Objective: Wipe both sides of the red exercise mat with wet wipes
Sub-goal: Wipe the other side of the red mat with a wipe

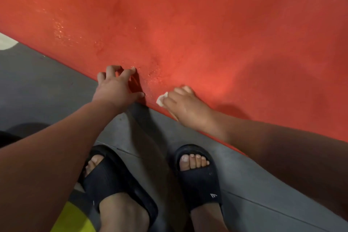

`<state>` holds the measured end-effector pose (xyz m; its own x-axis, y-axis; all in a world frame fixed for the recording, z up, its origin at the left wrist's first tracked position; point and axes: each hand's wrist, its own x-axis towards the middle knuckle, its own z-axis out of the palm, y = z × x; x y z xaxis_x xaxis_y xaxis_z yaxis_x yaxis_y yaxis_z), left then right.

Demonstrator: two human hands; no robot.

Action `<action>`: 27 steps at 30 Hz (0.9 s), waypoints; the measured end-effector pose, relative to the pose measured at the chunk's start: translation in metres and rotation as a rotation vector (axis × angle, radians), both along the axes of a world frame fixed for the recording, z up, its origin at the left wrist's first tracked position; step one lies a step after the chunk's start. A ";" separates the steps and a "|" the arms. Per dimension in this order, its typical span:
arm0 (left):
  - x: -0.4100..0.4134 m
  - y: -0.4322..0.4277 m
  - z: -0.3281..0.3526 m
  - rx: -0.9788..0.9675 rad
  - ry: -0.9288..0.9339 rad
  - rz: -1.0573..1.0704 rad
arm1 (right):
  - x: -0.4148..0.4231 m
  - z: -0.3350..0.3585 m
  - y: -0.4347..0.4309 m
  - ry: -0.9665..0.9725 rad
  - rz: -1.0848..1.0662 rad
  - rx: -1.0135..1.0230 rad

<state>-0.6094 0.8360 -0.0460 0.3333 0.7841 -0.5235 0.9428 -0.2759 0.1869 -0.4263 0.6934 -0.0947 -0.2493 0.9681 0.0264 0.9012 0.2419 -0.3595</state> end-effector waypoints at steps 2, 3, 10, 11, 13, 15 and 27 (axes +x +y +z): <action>-0.001 0.000 0.000 -0.005 -0.011 0.001 | 0.018 -0.004 0.009 -0.010 0.096 0.016; -0.001 0.000 0.000 -0.008 -0.019 0.011 | 0.030 -0.006 0.023 -0.043 0.038 0.020; 0.000 -0.001 -0.001 0.003 -0.027 0.018 | 0.091 0.001 0.086 -0.135 -0.725 0.024; 0.000 -0.001 -0.001 0.000 -0.029 0.019 | 0.079 0.000 0.082 -0.124 -0.649 0.029; -0.001 0.000 0.000 0.004 -0.026 0.012 | 0.045 -0.005 0.063 -0.035 -0.351 0.041; -0.002 0.001 0.001 -0.001 -0.023 0.000 | 0.017 -0.005 0.038 0.054 -0.008 0.028; -0.013 0.030 0.001 0.012 -0.013 0.076 | 0.042 0.001 0.090 -0.091 -0.473 0.063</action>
<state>-0.6228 0.8661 -0.0455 0.2798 0.8135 -0.5098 0.9585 -0.2064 0.1966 -0.3843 0.7834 -0.0942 0.2137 0.9730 0.0868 0.9446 -0.1832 -0.2722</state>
